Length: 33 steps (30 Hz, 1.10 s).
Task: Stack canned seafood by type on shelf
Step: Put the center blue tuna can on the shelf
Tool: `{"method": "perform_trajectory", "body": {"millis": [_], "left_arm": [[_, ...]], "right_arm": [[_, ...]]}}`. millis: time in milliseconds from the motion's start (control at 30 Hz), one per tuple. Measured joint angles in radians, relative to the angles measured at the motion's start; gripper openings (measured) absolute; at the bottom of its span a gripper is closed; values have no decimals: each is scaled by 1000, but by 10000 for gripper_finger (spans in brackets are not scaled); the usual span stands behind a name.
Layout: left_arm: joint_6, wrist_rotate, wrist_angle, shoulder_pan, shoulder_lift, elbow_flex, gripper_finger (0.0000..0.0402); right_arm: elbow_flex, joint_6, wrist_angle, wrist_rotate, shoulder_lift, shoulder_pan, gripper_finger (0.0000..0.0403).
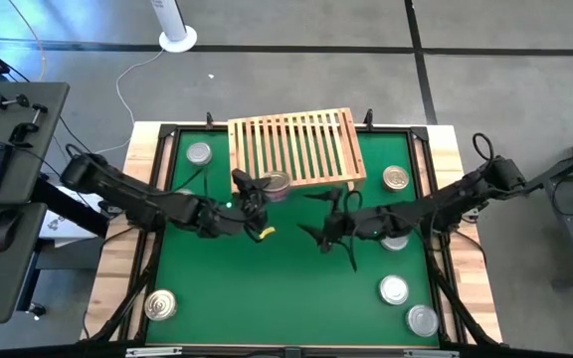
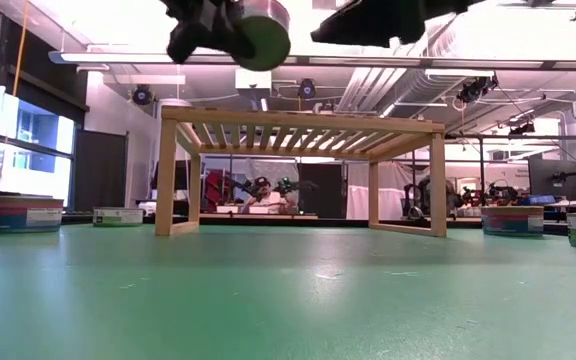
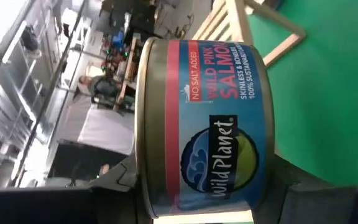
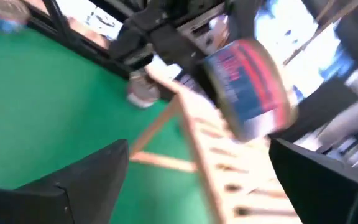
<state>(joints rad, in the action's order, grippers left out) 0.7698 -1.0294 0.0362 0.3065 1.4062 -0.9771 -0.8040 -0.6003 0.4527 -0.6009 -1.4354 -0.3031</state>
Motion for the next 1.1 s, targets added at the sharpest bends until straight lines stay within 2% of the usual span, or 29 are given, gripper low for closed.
{"method": "perform_trajectory", "body": {"millis": [133,233,300,500,667,733,900,1100], "left_arm": [[12,-3,15,20,4,0,165],[12,-27,34,32,5,0,165],[32,-53,47,39,5,0,164],[102,-116,48,62,5,0,164],[124,-118,46,68,5,0,164],[124,-118,46,68,5,0,164],[132,-119,45,68,6,0,164],[151,-118,40,67,6,0,164]], "right_arm": [[0,-167,101,-32,-5,33,350],[-1,-110,112,-10,-4,72,329],[-1,28,97,78,-4,113,321],[-1,492,90,462,-4,299,317],[-1,674,105,731,-4,409,329],[-1,720,128,790,-5,433,344],[-1,784,210,844,-43,457,383],[-1,834,330,959,-118,456,392]]}}
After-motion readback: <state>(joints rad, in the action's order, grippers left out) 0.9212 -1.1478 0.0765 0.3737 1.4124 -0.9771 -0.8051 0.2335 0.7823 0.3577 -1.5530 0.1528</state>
